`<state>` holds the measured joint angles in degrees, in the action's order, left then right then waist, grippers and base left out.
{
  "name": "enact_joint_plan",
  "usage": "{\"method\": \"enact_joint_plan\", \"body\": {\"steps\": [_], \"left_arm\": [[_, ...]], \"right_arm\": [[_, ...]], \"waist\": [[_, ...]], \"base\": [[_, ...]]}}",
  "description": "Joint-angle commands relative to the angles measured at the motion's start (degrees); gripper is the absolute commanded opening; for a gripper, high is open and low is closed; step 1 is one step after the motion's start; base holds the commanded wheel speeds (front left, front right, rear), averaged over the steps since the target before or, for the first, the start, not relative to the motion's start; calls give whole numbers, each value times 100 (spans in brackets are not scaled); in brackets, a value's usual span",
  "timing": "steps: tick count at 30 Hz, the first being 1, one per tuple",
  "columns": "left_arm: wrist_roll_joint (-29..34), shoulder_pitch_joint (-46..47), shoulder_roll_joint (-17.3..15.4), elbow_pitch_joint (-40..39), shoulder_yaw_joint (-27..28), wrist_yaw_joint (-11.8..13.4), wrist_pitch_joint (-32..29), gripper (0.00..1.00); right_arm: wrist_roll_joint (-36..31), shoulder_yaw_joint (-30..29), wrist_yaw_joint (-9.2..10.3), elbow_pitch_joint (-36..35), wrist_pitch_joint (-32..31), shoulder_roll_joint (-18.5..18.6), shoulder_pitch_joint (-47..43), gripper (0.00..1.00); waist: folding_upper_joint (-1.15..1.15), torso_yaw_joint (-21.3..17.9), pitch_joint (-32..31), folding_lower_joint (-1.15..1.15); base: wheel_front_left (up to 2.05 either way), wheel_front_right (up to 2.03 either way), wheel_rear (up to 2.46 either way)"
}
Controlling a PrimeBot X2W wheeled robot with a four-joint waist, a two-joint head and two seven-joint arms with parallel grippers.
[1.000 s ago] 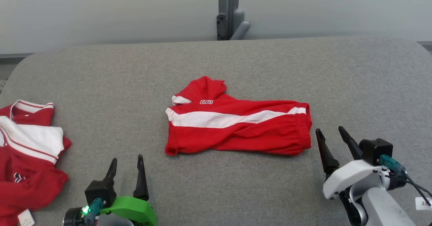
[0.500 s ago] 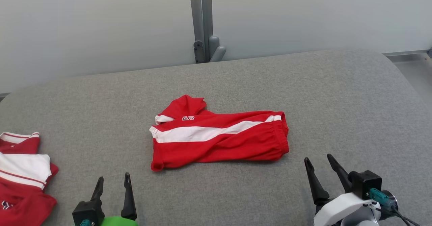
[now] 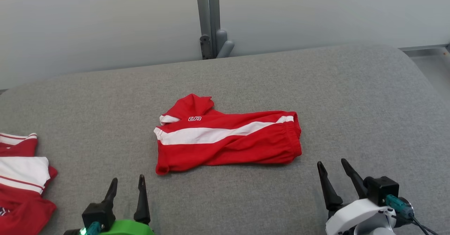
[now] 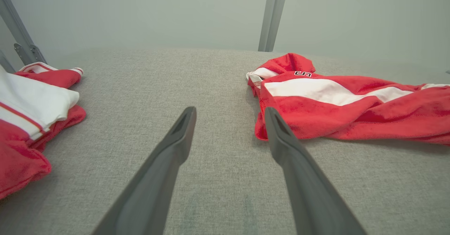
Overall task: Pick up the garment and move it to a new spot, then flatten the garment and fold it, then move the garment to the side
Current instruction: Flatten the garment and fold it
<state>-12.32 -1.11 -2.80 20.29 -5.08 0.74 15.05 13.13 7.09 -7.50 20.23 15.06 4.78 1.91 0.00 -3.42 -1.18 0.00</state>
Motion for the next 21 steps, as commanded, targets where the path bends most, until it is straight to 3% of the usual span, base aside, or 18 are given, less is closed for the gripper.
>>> {"method": "enact_joint_plan", "body": {"steps": [1, 12, 21], "left_arm": [[-60, 243, -19, 15, -28, -53, 17, 100], [-471, 1966, -19, 821, -256, -320, 10, 100], [-790, 2877, -19, 2109, -526, -349, -14, 100]], "right_arm": [[68, 6, 2, -39, 17, 13, 147, 100], [299, 147, 2, -254, 17, -11, 994, 100], [393, 229, 2, -303, 18, -18, 1159, 100]], "waist": [[0, 29, 159, 0], [0, 19, 1101, 0], [0, -42, 1328, 0]], "base": [[0, 0, 0], [0, 0, 0], [0, 0, 0]]}}
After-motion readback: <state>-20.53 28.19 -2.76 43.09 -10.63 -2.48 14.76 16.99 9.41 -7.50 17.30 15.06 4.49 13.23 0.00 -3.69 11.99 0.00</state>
